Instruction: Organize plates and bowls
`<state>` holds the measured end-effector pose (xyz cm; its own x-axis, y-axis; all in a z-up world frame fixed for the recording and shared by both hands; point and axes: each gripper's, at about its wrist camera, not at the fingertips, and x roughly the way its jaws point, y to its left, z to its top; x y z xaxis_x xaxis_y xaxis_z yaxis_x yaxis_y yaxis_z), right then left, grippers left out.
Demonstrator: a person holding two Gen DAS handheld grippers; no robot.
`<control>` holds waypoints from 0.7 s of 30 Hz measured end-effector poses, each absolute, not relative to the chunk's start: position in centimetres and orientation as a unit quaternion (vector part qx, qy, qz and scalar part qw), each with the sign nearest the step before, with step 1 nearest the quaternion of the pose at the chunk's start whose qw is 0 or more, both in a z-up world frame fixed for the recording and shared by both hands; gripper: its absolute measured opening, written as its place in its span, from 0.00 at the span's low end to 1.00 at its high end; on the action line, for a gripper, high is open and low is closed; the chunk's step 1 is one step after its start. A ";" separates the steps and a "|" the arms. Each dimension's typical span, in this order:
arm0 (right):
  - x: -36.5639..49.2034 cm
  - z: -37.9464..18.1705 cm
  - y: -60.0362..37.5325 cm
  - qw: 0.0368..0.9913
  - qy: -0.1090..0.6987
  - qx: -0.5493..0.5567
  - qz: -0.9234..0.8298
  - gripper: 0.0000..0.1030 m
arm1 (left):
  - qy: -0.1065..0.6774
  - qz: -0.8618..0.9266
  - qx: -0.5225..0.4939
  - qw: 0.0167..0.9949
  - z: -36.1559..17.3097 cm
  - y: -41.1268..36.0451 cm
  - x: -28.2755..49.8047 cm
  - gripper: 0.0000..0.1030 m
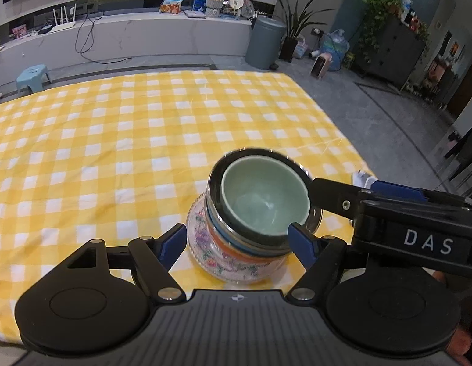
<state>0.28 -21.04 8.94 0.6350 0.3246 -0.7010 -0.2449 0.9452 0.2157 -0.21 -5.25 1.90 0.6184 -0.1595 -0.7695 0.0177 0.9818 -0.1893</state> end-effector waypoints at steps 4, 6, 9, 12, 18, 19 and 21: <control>-0.5 7.7 -22.2 0.904 0.395 0.063 0.150 0.82 | 0.433 -0.039 -0.061 0.898 1.3 -5.9 -0.9 0.87; -0.8 7.0 -22.7 0.904 0.397 0.065 0.142 0.82 | 0.429 -0.034 -0.053 0.901 0.9 -6.1 -1.3 0.87; -1.1 6.0 -23.6 0.905 0.400 0.066 0.131 0.82 | 0.436 -0.028 -0.058 0.898 0.1 -6.0 -1.5 0.87; -1.4 5.6 -24.0 0.906 0.397 0.068 0.127 0.82 | 0.441 -0.026 -0.080 0.894 -0.6 -5.3 -1.8 0.87; -1.7 5.1 -23.1 0.910 0.390 0.048 0.131 0.83 | 0.448 -0.010 -0.064 0.892 -1.2 -5.4 -2.1 0.87; -1.7 5.0 -22.9 0.911 0.390 0.043 0.130 0.83 | 0.450 -0.010 -0.066 0.891 -1.3 -5.3 -2.1 0.87; -1.8 4.8 -22.8 0.911 0.389 0.041 0.130 0.83 | 0.451 -0.012 -0.070 0.890 -1.4 -5.3 -2.1 0.88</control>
